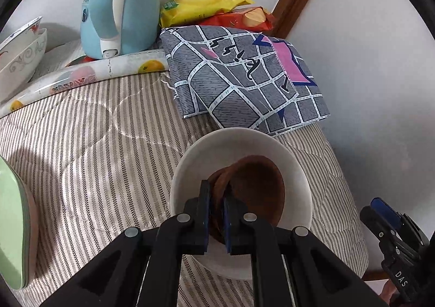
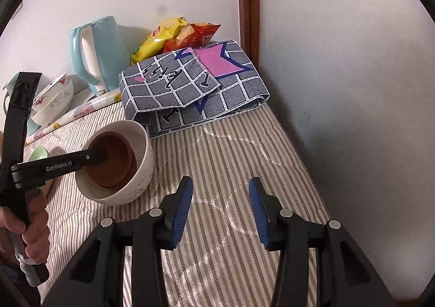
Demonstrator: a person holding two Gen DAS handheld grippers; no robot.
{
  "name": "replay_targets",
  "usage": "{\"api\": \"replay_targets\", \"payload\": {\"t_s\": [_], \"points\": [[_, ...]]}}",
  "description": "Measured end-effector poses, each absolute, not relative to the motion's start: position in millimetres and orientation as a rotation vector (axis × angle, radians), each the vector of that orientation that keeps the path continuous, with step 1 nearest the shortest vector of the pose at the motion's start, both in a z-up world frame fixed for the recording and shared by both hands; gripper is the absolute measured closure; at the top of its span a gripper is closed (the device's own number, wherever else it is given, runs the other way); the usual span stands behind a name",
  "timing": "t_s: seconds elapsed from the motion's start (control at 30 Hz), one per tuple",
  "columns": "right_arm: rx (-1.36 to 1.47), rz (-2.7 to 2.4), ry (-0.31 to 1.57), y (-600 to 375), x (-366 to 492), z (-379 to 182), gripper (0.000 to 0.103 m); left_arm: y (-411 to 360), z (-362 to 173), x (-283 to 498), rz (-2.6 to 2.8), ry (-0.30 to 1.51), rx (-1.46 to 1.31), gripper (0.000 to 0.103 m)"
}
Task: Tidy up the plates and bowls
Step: 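Lower the dark brown bowl with the left gripper into the white bowl onto the other brown bowl, then open the left gripper to release the dark brown bowl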
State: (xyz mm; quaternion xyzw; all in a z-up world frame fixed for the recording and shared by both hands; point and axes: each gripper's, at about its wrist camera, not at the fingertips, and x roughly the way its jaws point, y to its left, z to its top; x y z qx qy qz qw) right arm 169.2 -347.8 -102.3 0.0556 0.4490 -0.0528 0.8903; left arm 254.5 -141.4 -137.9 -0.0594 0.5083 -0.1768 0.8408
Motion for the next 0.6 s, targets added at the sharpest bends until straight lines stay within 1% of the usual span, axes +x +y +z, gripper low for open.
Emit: {"api": "replay_targets", "payload": {"t_s": [0.27, 0.47, 0.53, 0.6], "points": [[0.109, -0.089, 0.94, -337, 172, -105, 0.06, -139, -137, 254, -0.394, 1.086, -0.134, 0.093], [0.107, -0.075, 0.937, -334, 173, -104, 0.06, -140, -136, 252, -0.397, 1.103, -0.113, 0.09], [0.105, -0.072, 0.937, -334, 173, -103, 0.06, -140, -135, 251, -0.402, 1.107, -0.112, 0.085], [0.104, -0.071, 0.94, -333, 173, -103, 0.06, -142, -134, 250, -0.414, 1.11, -0.101, 0.081]]}}
